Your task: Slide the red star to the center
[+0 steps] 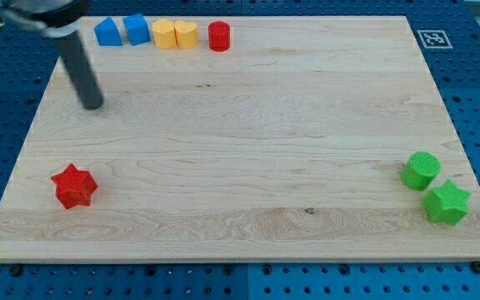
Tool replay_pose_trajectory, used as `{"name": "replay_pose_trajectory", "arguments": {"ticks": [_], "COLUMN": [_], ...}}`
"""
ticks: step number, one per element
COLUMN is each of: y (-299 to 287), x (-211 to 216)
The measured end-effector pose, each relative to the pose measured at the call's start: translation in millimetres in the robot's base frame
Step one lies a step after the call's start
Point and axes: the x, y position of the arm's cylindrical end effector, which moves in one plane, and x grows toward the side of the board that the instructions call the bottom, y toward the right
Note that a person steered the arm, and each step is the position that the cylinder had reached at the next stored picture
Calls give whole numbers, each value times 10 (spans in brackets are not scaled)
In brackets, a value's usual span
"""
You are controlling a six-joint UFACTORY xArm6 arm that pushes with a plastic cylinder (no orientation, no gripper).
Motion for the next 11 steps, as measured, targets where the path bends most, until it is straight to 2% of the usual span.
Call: {"name": "replay_pose_trajectory", "arguments": {"ticks": [1,2,3,4,8,11], "y": [-343,-409,-409,-327,895,1781], "x": [505,1225,1410,1353,1356,979]}}
